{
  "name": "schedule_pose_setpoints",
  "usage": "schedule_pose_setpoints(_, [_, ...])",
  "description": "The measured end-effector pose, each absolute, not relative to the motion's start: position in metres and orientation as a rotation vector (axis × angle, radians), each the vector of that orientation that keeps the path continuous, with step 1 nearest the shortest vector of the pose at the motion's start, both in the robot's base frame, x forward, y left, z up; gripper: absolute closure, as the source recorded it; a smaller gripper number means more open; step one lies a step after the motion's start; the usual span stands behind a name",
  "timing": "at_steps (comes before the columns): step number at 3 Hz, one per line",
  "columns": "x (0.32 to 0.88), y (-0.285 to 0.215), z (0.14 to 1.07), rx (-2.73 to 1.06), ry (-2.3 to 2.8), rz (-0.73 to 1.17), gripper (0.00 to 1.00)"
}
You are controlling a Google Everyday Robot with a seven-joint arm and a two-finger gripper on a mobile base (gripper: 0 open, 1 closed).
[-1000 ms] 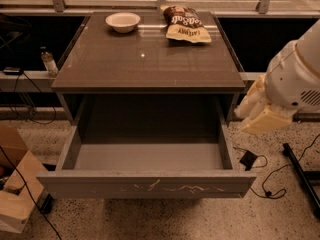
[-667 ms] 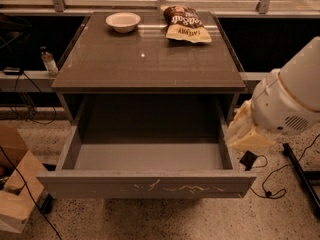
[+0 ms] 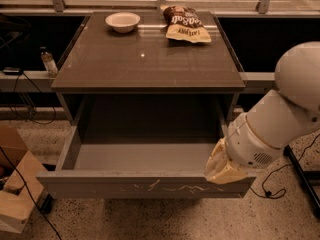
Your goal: Close top drawer
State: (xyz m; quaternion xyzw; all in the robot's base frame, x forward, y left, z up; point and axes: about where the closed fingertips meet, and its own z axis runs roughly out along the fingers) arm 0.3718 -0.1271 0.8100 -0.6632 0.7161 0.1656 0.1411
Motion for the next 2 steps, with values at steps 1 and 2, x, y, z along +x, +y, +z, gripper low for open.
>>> schedule_pose_setpoints(1, [0.3653, -0.1195, 0.765, -1.918, 2.108, 0.563, 1.0])
schedule_pose_setpoints(2, [0.364, -0.1193, 0.7601, -1.919, 2.113, 0.572, 1.0])
